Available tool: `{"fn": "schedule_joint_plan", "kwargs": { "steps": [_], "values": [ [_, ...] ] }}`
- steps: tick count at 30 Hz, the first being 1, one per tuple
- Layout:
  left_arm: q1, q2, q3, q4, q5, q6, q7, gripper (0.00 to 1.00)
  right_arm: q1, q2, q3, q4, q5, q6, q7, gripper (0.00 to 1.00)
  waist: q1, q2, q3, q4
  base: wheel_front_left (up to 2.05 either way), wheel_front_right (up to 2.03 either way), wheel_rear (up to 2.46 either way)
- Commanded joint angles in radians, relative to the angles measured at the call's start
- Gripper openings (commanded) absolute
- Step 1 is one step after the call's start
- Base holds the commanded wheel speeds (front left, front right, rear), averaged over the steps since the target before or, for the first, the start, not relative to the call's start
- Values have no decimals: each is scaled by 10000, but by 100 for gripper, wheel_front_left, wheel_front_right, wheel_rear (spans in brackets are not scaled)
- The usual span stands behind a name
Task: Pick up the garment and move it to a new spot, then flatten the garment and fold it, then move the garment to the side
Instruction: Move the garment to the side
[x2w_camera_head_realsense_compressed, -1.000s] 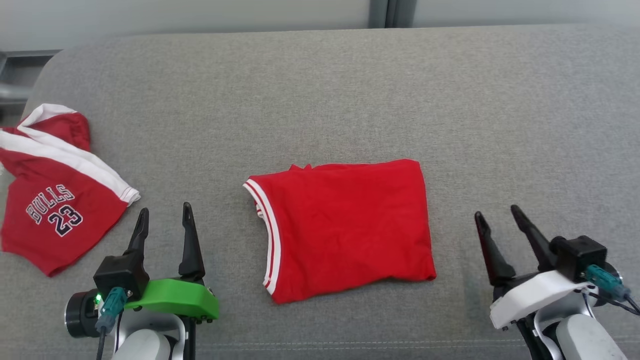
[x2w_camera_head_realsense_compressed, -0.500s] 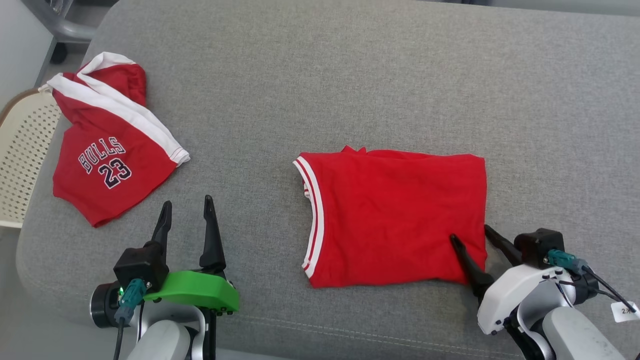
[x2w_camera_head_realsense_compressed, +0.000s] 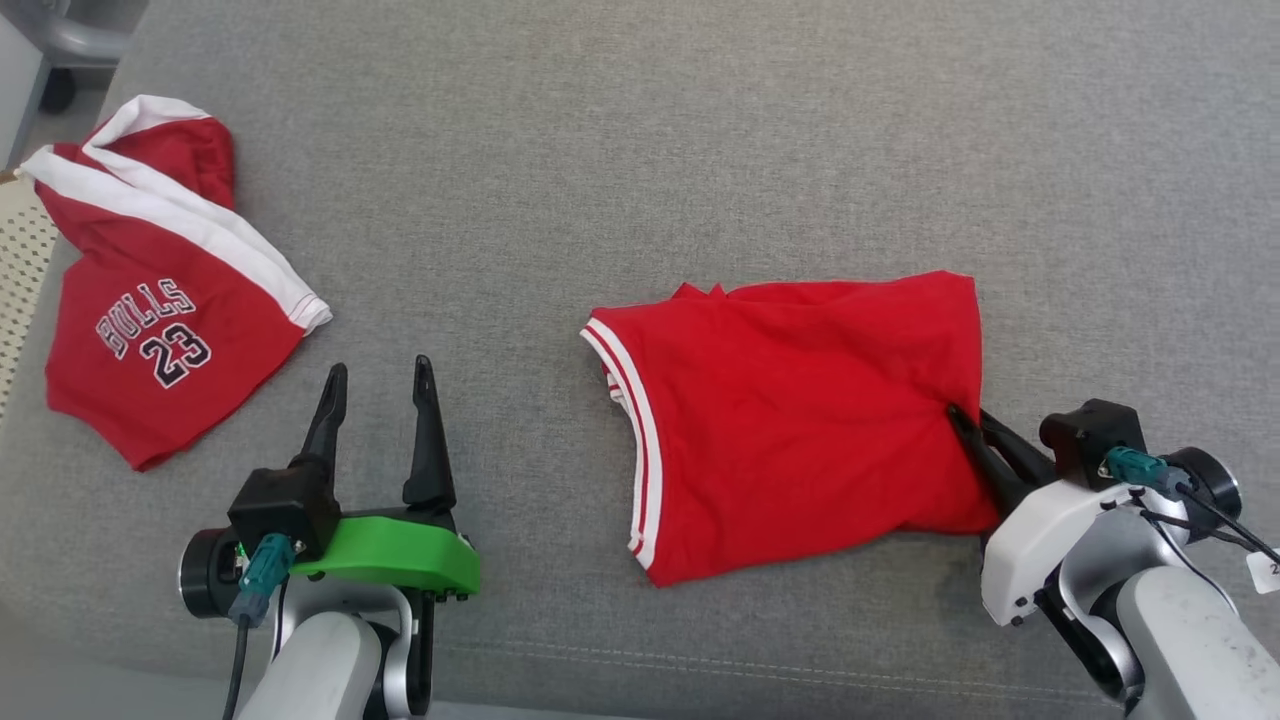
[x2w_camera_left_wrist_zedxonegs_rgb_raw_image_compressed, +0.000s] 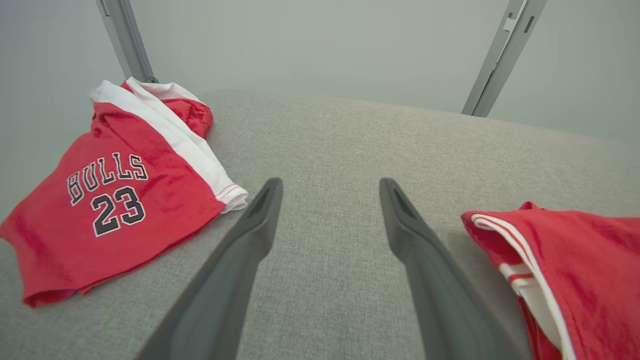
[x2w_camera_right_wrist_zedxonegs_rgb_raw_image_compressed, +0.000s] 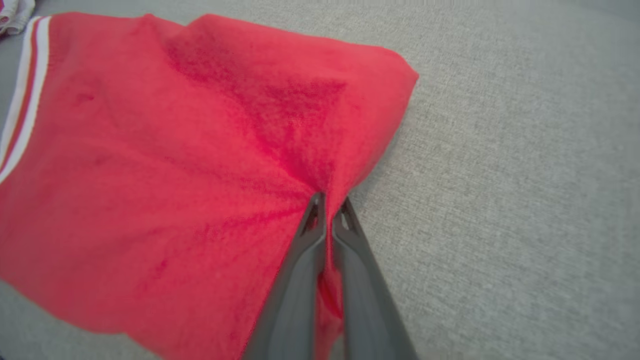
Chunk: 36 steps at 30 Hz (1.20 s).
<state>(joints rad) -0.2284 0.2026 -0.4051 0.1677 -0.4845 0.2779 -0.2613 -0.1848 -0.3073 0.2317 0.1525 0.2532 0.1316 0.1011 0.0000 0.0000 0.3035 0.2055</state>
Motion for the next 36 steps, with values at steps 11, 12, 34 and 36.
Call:
{"fn": "schedule_joint_plan", "kwargs": {
  "steps": [11, 12, 34, 36],
  "values": [
    [-750, 603, -57, -368, 549, -226, 246, 100, 153, -528, -585, -730, -1164, -18, -675, 0, 0, 0, 753, -2630, 0, 0, 0],
    [-822, 676, -73, -430, 603, -223, 318, 100, 144, -583, -676, -677, -1255, -20, -751, 0, 0, 0, 807, -2865, 0, 0, 0],
    [-2852, 1488, -933, -2142, 1717, -552, 2135, 100, -3988, -1602, -2224, 3910, -772, -18, -3430, 0, 0, 0, 2346, -4979, 0, 0, 0],
    [-2971, 1467, -1009, -2258, 1789, -560, 2185, 100, -4399, -1741, -2326, 4435, -655, -18, -3549, 0, 0, 0, 2480, -4890, 0, 0, 0]
  ]
}}
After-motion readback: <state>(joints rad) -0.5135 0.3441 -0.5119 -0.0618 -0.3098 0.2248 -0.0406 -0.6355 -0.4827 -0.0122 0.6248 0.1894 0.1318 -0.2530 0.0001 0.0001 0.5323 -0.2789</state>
